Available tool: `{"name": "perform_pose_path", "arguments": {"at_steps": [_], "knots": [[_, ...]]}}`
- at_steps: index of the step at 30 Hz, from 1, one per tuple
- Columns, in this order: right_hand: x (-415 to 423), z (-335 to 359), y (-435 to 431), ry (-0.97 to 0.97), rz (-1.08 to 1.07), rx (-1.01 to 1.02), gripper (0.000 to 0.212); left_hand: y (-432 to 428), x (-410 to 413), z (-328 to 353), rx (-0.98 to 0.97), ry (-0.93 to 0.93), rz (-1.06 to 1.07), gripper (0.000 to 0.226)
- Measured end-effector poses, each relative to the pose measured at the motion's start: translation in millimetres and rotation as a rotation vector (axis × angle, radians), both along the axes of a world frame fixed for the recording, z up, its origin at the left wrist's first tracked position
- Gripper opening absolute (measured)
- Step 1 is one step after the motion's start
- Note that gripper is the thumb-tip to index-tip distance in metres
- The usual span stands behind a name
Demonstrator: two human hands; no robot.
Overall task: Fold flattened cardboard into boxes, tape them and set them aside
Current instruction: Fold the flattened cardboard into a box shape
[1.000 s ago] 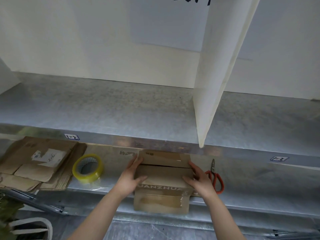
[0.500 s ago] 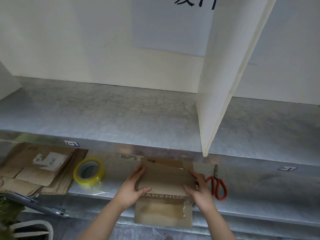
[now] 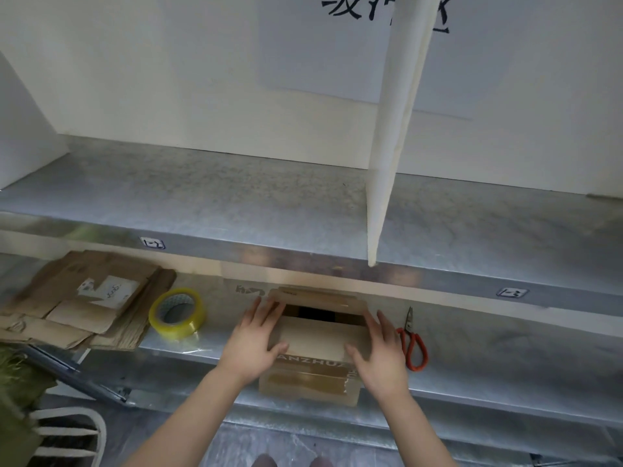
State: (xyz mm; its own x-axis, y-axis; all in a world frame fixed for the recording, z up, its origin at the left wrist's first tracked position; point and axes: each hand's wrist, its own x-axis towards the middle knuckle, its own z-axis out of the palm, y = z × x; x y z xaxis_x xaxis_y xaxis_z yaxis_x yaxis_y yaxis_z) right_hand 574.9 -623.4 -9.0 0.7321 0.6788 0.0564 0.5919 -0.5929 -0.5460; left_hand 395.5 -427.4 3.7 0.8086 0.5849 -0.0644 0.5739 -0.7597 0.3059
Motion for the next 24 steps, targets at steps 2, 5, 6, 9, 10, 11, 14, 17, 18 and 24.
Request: {"name": "perform_pose_path", "arguments": {"at_steps": [2, 5, 6, 9, 10, 11, 14, 17, 18, 24], "knots": [[-1.6, 8.0, 0.5, -0.054, 0.013, -0.019, 0.07, -5.9, 0.3, 4.0, 0.029, -0.001, -0.014, 0.077], [-8.1, 19.4, 0.7, -0.112, 0.044, -0.008, 0.064, -11.6, -3.0, 9.0, 0.089, -0.035, -0.051, 0.073], [-11.5, 23.3, 1.3, -0.136, 0.06, 0.007, 0.061, -13.6, -5.8, 10.8, 0.13, -0.023, -0.067, 0.071], [-25.8, 29.8, 8.3, -0.237, 0.137, 0.042, 0.053, -16.1, -17.7, 13.6, 0.209, -0.013, -0.096, 0.072], [-33.2, 32.2, 13.0, -0.267, 0.177, 0.052, 0.052, -15.5, -23.3, 14.7, 0.232, -0.015, -0.095, 0.07], [-40.7, 34.1, 18.4, -0.288, 0.21, 0.064, 0.051, -14.4, -28.9, 16.6, 0.255, -0.015, -0.096, 0.067], [-67.4, 39.0, 41.9, -0.312, 0.324, 0.104, 0.05, -7.6, -52.0, 20.2, 0.319, 0.019, -0.081, 0.059], [-98.7, 39.3, 71.3, -0.293, 0.422, 0.091, 0.051, 12.4, -86.3, 17.2, 0.335, 0.044, -0.057, 0.059], [-125.2, 38.5, 98.3, -0.273, 0.455, 0.09, 0.052, 36.1, -113.2, 13.2, 0.312, 0.077, -0.039, 0.06], [-173.5, 21.5, 152.2, -0.162, 0.491, 0.013, 0.055, 90.7, -160.1, 2.3, 0.259, 0.134, -0.029, 0.063]]}}
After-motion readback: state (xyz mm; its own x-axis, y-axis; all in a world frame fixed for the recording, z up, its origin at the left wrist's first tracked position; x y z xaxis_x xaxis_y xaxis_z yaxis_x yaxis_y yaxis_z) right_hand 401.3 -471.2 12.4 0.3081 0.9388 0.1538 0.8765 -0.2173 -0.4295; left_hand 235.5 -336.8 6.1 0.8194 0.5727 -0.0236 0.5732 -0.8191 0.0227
